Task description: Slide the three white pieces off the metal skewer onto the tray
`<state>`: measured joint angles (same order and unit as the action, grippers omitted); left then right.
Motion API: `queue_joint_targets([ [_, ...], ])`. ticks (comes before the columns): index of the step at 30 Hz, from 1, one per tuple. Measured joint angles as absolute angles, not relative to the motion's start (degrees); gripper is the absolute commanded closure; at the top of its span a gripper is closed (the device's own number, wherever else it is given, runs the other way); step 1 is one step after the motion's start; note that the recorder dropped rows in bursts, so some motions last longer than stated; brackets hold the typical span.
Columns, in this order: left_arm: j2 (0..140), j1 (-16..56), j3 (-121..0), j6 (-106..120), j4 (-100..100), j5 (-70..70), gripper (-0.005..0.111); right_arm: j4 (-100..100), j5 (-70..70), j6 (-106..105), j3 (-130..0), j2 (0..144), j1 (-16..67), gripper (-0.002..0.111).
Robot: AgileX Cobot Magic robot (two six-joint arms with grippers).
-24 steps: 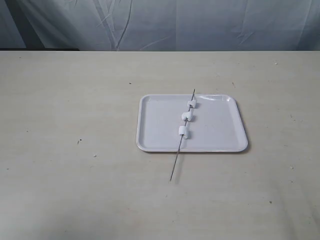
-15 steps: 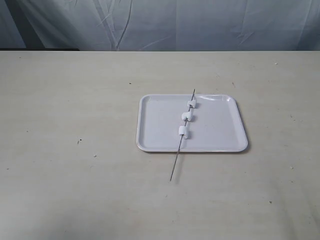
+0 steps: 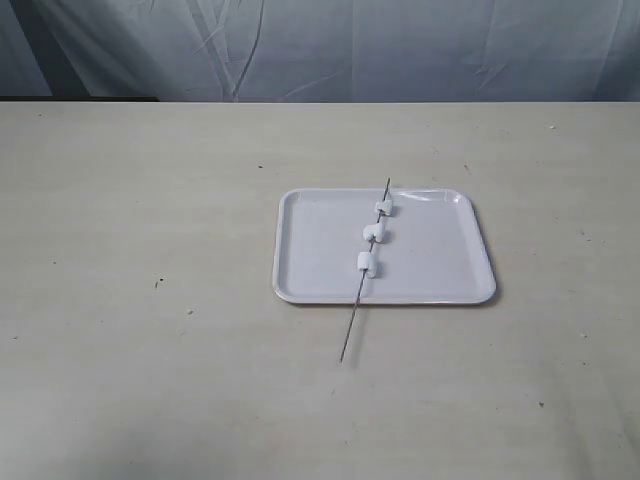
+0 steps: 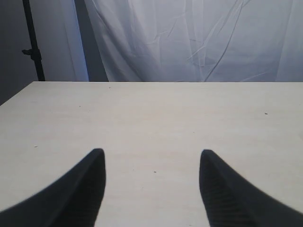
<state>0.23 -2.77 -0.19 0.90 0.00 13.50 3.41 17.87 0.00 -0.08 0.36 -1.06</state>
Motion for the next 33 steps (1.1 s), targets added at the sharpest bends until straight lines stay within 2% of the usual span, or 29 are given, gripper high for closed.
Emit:
queue_joint_targets([
  [9, 0.2, -2.8, -0.2, 0.9, 0.9, 12.3, 0.050, 3.6, 16.0, 0.0, -0.1, 0.4, -1.1, 0.061],
  [14, 0.2, -2.8, -0.2, 0.5, -3.2, -4.7, 0.050, 8.9, 0.6, 0.0, -0.1, 0.4, -1.1, 0.061],
  [17, 0.2, -2.8, -0.2, 0.5, -3.6, -11.8, 0.050, 9.6, -3.3, 0.0, -0.1, 0.4, -1.1, 0.061],
  [33, 0.2, -2.8, -0.2, 0.4, -4.1, -19.3, 0.050, 14.8, -8.9, 0.0, -0.1, 0.4, -1.1, 0.061],
])
